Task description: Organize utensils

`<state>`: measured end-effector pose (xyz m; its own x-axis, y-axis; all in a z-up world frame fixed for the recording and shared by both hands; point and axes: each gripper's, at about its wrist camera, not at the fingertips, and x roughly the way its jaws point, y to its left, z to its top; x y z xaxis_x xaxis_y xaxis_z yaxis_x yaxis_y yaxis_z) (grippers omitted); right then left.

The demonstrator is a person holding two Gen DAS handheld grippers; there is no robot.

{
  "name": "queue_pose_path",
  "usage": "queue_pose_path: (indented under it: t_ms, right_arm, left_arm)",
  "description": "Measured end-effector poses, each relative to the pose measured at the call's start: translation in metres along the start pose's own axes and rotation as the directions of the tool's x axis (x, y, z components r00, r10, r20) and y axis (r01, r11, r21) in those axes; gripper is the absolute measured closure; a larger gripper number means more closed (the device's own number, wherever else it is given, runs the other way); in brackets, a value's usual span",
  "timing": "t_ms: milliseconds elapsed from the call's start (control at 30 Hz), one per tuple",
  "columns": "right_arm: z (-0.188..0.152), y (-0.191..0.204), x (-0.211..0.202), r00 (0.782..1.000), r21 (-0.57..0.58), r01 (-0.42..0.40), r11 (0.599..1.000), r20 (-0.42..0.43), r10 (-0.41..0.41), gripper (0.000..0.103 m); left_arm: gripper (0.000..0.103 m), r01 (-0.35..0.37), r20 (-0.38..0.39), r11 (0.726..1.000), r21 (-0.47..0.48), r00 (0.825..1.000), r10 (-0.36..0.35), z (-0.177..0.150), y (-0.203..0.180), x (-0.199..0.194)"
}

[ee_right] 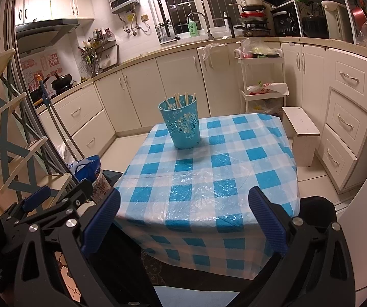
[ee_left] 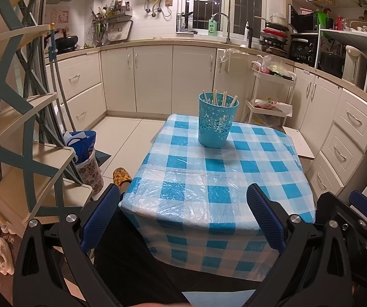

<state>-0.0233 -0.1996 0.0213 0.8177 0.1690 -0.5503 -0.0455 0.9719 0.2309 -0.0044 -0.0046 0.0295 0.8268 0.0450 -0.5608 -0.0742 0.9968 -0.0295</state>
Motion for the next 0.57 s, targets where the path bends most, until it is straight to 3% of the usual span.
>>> queue_pose_path:
  t_ms: [100, 567]
  right_arm:
    - [0.0, 0.001, 0.0, 1.0, 0.001, -0.001, 1.0, 0.0, 0.001, 0.007]
    - [-0.001, 0.005, -0.003, 1.0, 0.001, -0.002, 1.0, 0.004, 0.002, 0.007]
  left_arm:
    - [0.007, -0.009, 0.054, 1.0, 0.004, 0.999, 0.009, 0.0, 0.0, -0.009]
    - [0.007, -0.003, -0.017, 1.0, 0.007, 1.0, 0.003, -0.004, -0.003, 0.002]
